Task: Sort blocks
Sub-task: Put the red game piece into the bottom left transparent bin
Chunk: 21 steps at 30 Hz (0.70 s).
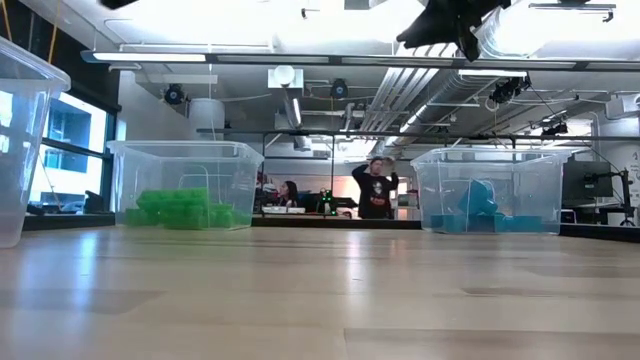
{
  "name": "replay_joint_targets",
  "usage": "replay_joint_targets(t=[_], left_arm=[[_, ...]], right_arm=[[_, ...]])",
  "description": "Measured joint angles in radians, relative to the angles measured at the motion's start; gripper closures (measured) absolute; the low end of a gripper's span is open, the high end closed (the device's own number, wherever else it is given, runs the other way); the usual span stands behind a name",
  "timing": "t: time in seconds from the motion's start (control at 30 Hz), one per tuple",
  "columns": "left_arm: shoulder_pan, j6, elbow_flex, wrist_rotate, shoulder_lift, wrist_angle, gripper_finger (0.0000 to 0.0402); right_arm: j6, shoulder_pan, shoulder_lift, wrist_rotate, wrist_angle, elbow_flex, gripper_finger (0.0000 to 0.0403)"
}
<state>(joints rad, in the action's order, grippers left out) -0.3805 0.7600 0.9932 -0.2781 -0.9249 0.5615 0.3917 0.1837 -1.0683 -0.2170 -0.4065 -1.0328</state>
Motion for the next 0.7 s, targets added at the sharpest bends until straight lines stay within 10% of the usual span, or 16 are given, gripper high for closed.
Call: replay_joint_targets(t=[0.17, 0.33, 0.7], left_arm=[[-0.201, 0.142, -0.103, -0.293, 0.092, -0.031, 0.0304], [-0.32, 0.234, -0.176, -0.342, 0.161, 0.072, 0.0303], [-0.446, 0.321, -0.195, 0.13, 0.246, 0.441, 0.03]], right_arm=[[0.027, -0.002, 0.0, 0.063, 0.0, 0.0, 0.0403], [0.114, -0.043, -0.001, 0.095, 0.004, 0.0, 0.0403], [0.358, -0.217, -0.008, -0.018, 0.031, 0.0, 0.0403]])
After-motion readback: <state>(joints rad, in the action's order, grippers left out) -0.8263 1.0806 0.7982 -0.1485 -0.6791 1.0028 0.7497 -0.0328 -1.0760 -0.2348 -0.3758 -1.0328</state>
